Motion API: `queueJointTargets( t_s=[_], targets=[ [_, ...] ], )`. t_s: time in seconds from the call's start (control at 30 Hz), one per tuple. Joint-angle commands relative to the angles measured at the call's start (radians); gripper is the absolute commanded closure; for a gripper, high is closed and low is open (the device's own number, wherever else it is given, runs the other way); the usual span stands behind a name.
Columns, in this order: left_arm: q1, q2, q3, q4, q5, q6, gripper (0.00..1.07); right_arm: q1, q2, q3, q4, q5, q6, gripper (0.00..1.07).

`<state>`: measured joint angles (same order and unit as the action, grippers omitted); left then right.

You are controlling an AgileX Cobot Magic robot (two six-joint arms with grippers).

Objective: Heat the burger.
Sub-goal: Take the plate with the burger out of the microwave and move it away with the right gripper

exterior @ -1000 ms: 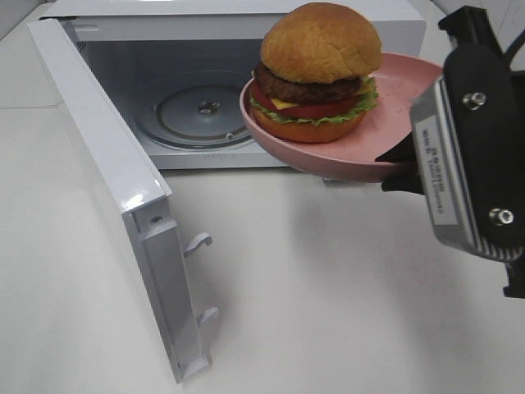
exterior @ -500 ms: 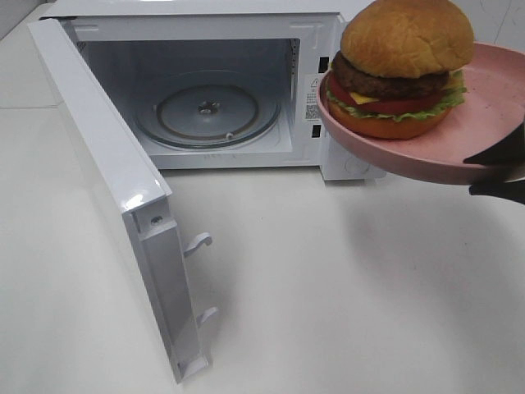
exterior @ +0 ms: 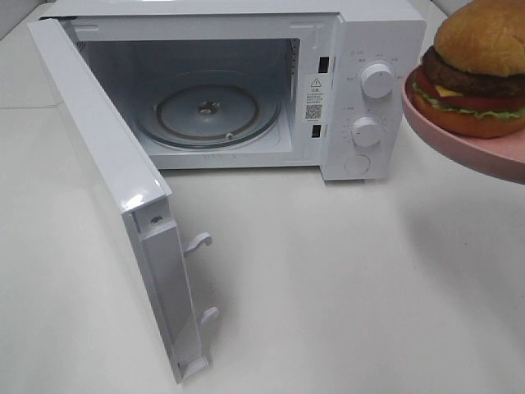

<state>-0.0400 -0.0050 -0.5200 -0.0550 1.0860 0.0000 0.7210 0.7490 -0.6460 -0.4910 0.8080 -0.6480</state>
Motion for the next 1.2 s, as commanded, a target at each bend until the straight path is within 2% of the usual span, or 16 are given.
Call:
queueJointTargets(
  t_s=[0.03, 0.57, 0.83, 0.87, 0.97, 1.03, 1.13, 1.2],
  targets=[
    [-0.006, -0.005, 0.004, -0.003, -0.014, 0.0, 0.06, -0.001, -0.014, 0.008, -0.071, -0.046, 0.073, 1.07],
    [-0.006, -0.005, 0.004, -0.003, -0.014, 0.0, 0.06, -0.001, -0.014, 0.1, -0.261, 0.04, 0.483, 1.07],
    [-0.006, -0.005, 0.004, -0.003, -0.014, 0.0, 0.06, -0.004, 0.058, 0.105, -0.307, 0.048, 0.642, 1.07],
    [-0.006, -0.005, 0.004, -0.003, -0.014, 0.0, 0.06, -0.037, 0.089, 0.105, -0.323, 0.044, 0.692, 1.07],
    [-0.006, -0.005, 0.004, -0.003, -0.014, 0.0, 0.06, -0.063, 0.106, 0.105, -0.334, 0.043, 0.712, 1.07],
    [-0.006, -0.005, 0.004, -0.003, -0.014, 0.0, 0.06, -0.157, 0.173, 0.105, -0.394, 0.03, 0.809, 1.07],
    [-0.006, -0.005, 0.004, -0.003, -0.014, 0.0, 0.06, -0.172, 0.187, 0.105, -0.403, 0.024, 0.829, 1.07],
    [-0.006, -0.005, 0.004, -0.003, -0.014, 0.0, 0.06, -0.214, 0.262, 0.105, -0.439, 0.014, 0.907, 1.07]
  ],
)
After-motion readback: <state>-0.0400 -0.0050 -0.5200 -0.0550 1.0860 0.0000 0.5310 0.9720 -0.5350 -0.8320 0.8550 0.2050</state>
